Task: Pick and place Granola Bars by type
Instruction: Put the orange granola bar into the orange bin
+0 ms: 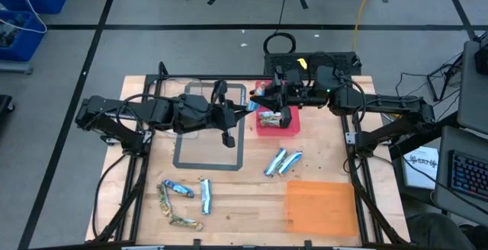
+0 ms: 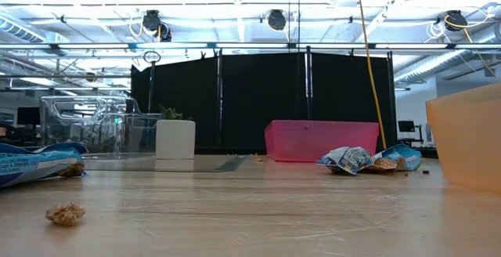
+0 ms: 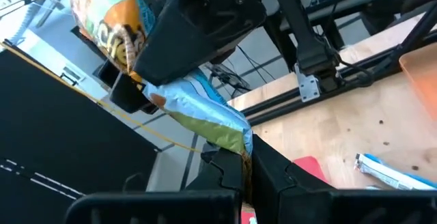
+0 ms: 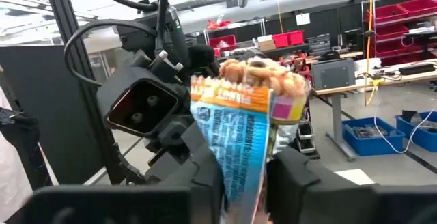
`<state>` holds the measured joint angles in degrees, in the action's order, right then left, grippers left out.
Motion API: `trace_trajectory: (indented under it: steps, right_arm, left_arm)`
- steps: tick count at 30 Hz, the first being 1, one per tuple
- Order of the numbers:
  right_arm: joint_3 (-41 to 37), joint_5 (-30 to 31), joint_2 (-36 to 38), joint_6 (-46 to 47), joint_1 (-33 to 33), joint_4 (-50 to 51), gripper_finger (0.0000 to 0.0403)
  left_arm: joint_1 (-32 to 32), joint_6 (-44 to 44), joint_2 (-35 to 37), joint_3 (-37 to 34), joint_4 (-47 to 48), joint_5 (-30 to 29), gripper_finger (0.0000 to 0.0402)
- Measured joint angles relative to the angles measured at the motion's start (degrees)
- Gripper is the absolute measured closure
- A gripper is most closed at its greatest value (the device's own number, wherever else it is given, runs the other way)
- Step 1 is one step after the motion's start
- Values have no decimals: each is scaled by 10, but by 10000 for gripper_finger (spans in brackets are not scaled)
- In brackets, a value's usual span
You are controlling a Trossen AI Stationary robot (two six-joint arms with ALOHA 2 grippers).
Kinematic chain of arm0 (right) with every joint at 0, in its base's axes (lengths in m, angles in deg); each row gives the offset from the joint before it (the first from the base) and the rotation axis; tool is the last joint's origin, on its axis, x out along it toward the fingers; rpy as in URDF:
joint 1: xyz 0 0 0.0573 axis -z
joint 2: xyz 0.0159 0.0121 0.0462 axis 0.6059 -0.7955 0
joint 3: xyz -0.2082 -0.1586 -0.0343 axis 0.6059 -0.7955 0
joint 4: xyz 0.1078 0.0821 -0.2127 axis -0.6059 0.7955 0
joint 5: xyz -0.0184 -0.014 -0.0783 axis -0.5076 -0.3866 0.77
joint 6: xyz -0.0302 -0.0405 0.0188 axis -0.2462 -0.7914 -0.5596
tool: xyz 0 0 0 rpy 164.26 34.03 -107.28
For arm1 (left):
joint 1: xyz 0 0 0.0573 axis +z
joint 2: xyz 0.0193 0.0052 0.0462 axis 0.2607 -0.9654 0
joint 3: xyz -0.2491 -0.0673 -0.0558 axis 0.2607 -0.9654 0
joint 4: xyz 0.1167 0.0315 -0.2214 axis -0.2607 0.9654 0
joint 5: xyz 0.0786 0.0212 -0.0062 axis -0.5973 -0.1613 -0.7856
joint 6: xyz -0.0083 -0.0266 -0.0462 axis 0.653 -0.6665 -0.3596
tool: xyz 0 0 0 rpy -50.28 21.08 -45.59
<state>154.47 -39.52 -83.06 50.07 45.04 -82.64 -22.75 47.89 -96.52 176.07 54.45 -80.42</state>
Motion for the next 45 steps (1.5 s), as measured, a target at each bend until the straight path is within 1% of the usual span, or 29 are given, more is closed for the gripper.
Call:
trace_trajectory:
  steps: [3, 6, 8, 16, 20, 23, 27, 31, 35, 37, 40, 45]
  right_arm:
    - [0, -1, 0, 0, 0, 0, 368]
    - [0, -2, 0, 0, 0, -3, 389]
    - [0, -12, 0, 0, 1, -3, 392]
    - [0, -15, 6, -3, 0, 3, 394]
    - [0, -17, 17, -9, 0, 8, 395]
    - [0, -17, 30, -24, 0, 32, 395]
    - [0, -17, 47, -29, 0, 82, 395]
    - [0, -16, 66, -30, 0, 137, 395]
    - [0, -29, 79, -30, -8, 186, 395]
    - [0, -34, 85, -30, -16, 208, 395]
    - [0, -45, 97, -33, -33, 246, 396]
    - [0, -43, 116, -53, -64, 355, 399]
  left_arm:
    - [2, -10, 0, 0, -1, -4, 391]
    - [2, -35, 0, 0, -7, -28, 377]
    - [2, -52, 0, 0, -10, -38, 360]
    - [2, -100, 0, 0, -15, -53, 292]
    - [1, -116, 0, 0, -17, -51, 244]
    - [-6, -119, 3, 0, -14, -41, 202]
    - [-12, -145, 10, 2, -13, -40, 137]
    - [-8, -150, 25, 1, 7, -43, 70]
    - [-2, -156, 34, 1, 29, -59, 17]
    - [3, -159, 35, 1, 32, -68, 6]
    - [9, -177, 35, 1, 48, -86, 13]
    - [21, -226, 37, 1, 76, -86, 21]
